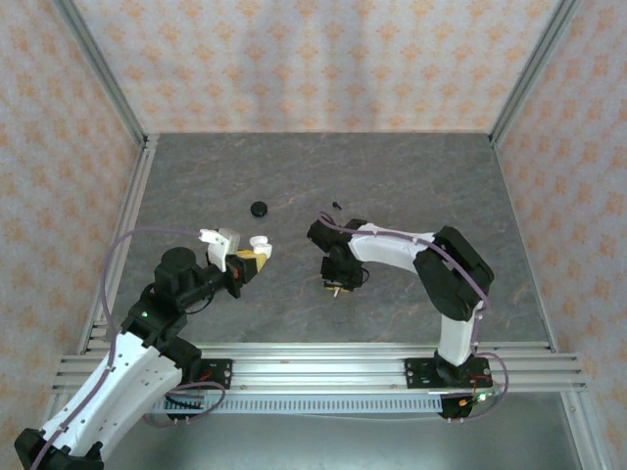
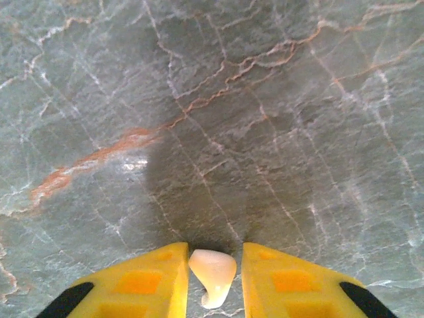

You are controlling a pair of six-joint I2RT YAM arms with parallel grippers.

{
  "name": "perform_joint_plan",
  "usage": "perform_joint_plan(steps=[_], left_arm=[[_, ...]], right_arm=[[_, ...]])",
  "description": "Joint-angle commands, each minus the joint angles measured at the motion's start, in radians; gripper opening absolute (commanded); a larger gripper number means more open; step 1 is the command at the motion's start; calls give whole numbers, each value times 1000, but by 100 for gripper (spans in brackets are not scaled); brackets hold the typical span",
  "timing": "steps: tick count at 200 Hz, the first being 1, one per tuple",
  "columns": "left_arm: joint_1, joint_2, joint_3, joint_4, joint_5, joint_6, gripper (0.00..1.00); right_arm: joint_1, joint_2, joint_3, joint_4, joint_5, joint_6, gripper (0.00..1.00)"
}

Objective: Insert the wireless bluetooth earbuds into the charging case

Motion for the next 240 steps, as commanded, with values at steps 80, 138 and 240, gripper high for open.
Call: perform_joint_plan(steps=[80, 138, 240], left_arm=[[5, 13, -46, 159, 74, 35, 0], [5, 3, -63, 215, 126, 29, 0], [0, 62, -16, 392, 227, -24, 0]], right_arm=[[8, -55, 77, -32, 96, -111, 12], [35, -217, 88, 9, 184, -248, 9], [88, -581, 144, 181, 105, -480, 8]])
